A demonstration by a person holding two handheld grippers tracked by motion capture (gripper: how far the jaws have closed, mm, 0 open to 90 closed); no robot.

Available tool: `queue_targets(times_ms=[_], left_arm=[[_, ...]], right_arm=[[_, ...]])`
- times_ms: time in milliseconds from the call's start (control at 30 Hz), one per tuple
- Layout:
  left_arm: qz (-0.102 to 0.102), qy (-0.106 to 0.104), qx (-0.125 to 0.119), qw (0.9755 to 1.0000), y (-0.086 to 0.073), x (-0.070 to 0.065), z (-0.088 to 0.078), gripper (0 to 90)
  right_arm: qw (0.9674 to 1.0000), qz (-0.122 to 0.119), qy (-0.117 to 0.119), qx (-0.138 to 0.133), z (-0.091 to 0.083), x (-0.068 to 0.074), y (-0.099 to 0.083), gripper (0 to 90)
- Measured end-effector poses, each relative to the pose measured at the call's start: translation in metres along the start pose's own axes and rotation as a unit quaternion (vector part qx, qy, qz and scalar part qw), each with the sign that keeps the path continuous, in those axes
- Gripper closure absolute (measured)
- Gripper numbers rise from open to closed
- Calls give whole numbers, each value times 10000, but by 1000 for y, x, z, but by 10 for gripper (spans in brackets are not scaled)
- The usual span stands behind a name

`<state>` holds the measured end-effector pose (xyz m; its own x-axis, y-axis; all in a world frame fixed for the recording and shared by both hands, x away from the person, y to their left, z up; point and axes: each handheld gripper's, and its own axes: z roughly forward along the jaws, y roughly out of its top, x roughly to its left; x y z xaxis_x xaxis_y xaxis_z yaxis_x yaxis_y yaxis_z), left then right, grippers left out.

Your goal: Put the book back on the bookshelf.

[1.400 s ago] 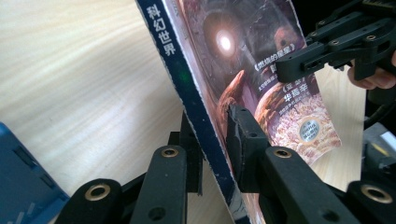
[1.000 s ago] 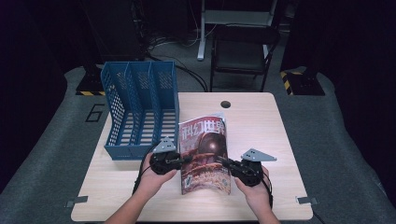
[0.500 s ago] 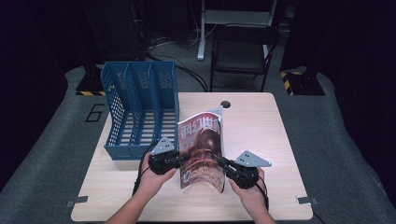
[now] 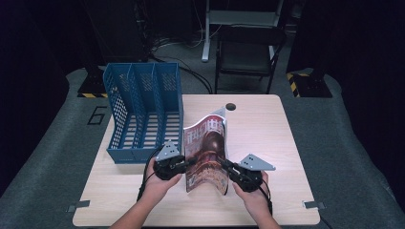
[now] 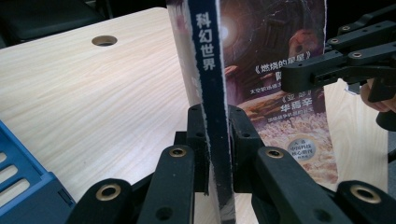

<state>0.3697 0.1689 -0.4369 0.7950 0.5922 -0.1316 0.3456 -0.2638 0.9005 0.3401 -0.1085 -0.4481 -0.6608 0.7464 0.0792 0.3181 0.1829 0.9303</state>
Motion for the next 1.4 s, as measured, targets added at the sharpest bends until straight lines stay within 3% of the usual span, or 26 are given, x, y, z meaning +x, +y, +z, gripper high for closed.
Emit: queue_targets(times_ms=[300,400,633,767,800,833,900,933,1000,1200,1267,1400], left_arm=[[-54,28,-5,10000,-5,-2,-4,823],[54,-7,132,9999,-5,-1,-8,827],[36,-37,141,9999,-6,-6,-11,833],[145,-35,219,9996,-9,-14,-16,833],[145,-35,219,9996,-9,-14,-16,833],[257,-68,275,9993,-9,-16,-18,833],[250,-65,276,9993,-10,-17,-19,832],[154,-78,248,9995,-11,-19,-19,831],[239,-111,288,9992,-11,-17,-20,827],[211,-253,266,9991,-13,-17,-22,802],[5,-389,294,9988,-13,-14,-22,790],[-35,-397,288,9988,-13,-14,-22,775]], right_arm=[[9999,70,117,-48,-6,0,-4,851],[9999,-6,120,-1,-9,-1,-4,850],[9995,124,108,256,-12,-2,-3,843],[9973,583,157,421,-15,-7,-5,822],[9973,583,157,421,-15,-7,-5,822],[9967,644,192,452,-18,-8,-9,789],[9962,708,171,467,-21,-8,-11,767],[9962,722,177,460,-22,-8,-11,755],[9954,818,235,448,-24,-9,-12,698],[9964,672,290,429,-24,-9,-16,596],[9964,731,245,363,-25,-10,-19,534],[9956,832,279,315,-25,-13,-21,509]])
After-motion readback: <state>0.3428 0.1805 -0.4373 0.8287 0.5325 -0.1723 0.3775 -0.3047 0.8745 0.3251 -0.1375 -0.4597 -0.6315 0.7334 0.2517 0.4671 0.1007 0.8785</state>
